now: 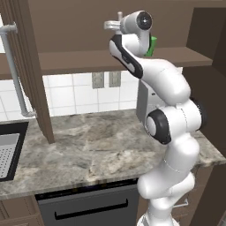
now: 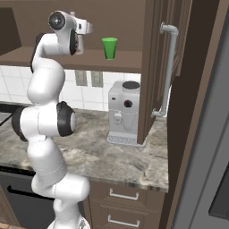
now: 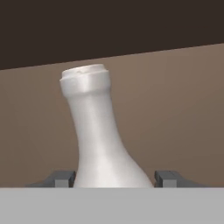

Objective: Open the cabinet directly in front. Then move the liquor and the cup to the dining counter with the candle on it.

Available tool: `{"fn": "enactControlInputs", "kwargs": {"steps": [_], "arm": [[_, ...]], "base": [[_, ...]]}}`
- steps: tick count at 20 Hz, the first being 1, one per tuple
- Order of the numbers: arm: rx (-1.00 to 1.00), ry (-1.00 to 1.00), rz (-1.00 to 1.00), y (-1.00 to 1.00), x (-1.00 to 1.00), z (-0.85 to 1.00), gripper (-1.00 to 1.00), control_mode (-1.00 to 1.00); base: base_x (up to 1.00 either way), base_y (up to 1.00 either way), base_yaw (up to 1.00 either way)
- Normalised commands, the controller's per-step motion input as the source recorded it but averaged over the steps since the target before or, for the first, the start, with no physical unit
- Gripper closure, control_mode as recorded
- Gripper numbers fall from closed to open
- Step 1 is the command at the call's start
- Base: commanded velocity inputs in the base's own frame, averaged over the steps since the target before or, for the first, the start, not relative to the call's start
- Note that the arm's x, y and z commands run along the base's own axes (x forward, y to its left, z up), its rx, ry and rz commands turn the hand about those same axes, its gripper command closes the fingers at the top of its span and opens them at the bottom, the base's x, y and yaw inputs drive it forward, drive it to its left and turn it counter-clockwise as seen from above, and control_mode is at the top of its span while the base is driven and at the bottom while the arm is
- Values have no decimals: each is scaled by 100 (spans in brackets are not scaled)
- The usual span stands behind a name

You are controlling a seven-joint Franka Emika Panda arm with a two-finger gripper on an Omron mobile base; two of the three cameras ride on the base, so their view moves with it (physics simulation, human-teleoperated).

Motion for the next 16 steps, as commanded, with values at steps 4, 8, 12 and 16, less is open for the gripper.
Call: {"fn": "enactControlInputs", "kwargs": {"steps": [4, 8, 12, 16], "arm": [[0, 0, 0, -22, -100, 0, 100, -100], [0, 0, 0, -27, -100, 0, 100, -100], [0, 0, 0, -28, -100, -7, 100, -100], [0, 2, 0, -20, -100, -33, 100, -100]], "base": [[0, 0, 0], [0, 0, 0], [0, 0, 0], [0, 0, 0]]}}
